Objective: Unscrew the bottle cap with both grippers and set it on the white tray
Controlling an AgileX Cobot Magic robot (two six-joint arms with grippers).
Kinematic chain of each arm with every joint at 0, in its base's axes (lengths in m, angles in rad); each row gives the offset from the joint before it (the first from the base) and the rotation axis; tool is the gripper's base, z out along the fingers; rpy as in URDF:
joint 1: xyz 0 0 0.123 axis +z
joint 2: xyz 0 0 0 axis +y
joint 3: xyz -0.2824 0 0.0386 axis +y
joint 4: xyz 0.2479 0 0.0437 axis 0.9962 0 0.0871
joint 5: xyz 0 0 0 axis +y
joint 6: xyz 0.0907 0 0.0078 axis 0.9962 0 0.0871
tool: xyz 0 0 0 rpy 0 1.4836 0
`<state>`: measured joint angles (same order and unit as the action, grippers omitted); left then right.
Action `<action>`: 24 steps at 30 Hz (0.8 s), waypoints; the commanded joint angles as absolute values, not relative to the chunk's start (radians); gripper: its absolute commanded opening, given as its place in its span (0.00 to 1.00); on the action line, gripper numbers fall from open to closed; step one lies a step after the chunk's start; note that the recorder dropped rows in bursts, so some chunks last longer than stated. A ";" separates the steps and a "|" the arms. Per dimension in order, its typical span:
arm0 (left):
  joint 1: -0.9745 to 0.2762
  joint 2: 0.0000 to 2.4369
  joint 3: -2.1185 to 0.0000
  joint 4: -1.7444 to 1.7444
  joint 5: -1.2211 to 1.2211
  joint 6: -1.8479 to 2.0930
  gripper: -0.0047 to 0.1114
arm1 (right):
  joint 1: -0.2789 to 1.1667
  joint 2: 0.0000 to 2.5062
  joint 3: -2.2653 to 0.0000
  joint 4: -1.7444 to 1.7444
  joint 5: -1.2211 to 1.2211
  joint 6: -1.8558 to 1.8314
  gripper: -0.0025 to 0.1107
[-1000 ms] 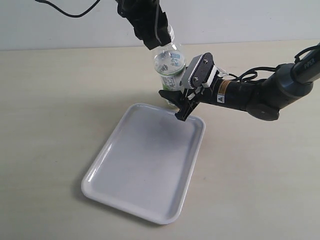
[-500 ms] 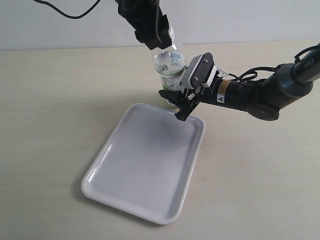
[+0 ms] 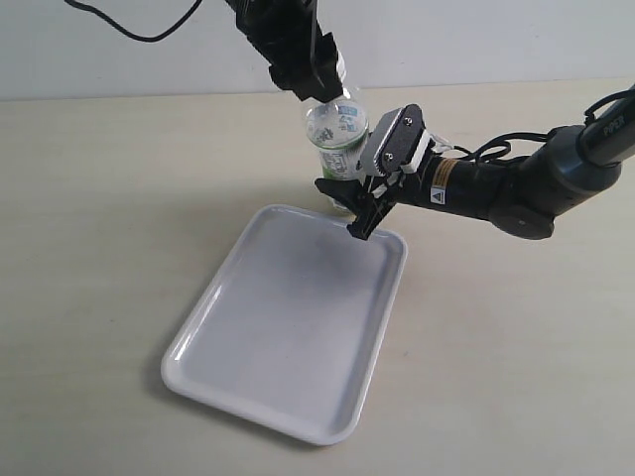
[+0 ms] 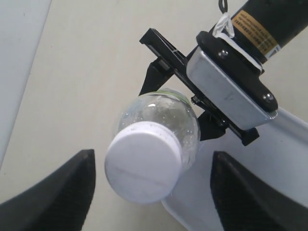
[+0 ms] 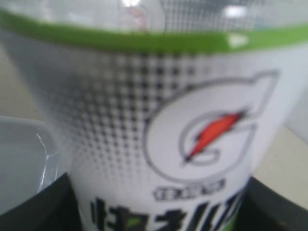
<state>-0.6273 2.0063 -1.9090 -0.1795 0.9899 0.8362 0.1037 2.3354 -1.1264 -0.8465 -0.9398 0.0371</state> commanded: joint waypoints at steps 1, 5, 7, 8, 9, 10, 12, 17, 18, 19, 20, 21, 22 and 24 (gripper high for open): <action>-0.629 2.002 -1.911 -0.194 0.993 0.829 0.61 | 0.105 2.340 -1.124 -0.871 -0.870 0.031 0.02; -0.629 2.002 -1.911 -0.194 0.987 0.829 0.61 | 0.105 2.340 -1.124 -0.871 -0.870 0.031 0.02; -0.629 2.002 -1.911 -0.194 0.982 0.827 0.61 | 0.105 2.340 -1.124 -0.871 -0.870 0.031 0.02; -0.629 2.004 -1.911 -0.194 0.981 0.825 0.61 | 0.105 2.340 -1.124 -0.871 -0.870 0.031 0.02; -0.629 2.007 -1.911 -0.194 0.981 0.825 0.61 | 0.105 2.340 -1.124 -0.871 -0.870 0.031 0.02; -0.629 2.009 -1.911 -0.194 0.981 0.825 0.61 | 0.105 2.340 -1.124 -0.871 -0.870 0.031 0.02; -0.629 2.015 -1.911 -0.194 0.978 0.825 0.61 | 0.105 2.340 -1.124 -0.871 -0.870 0.031 0.02; -0.629 2.014 -1.911 -0.194 0.974 0.825 0.61 | 0.105 2.340 -1.124 -0.871 -0.870 0.031 0.02; -0.629 2.014 -1.911 -0.194 0.974 0.825 0.61 | 0.105 2.340 -1.124 -0.871 -0.870 0.031 0.02; -0.629 2.011 -1.911 -0.194 0.974 0.825 0.61 | 0.105 2.340 -1.124 -0.871 -0.870 0.031 0.02; -0.629 2.011 -1.911 -0.194 0.974 0.825 0.61 | 0.105 2.340 -1.124 -0.871 -0.870 0.031 0.02; -0.629 2.011 -1.911 -0.194 0.974 0.825 0.61 | 0.105 2.340 -1.124 -0.871 -0.870 0.031 0.02; -0.629 2.011 -1.911 -0.194 0.974 0.825 0.61 | 0.105 2.340 -1.124 -0.871 -0.870 0.031 0.02; -0.629 2.011 -1.911 -0.194 0.974 0.825 0.61 | 0.105 2.340 -1.124 -0.871 -0.870 0.031 0.02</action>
<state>-0.6273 2.0099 -1.9090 -0.1814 0.9876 0.8340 0.1037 2.3354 -1.1264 -0.8465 -0.9417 0.0371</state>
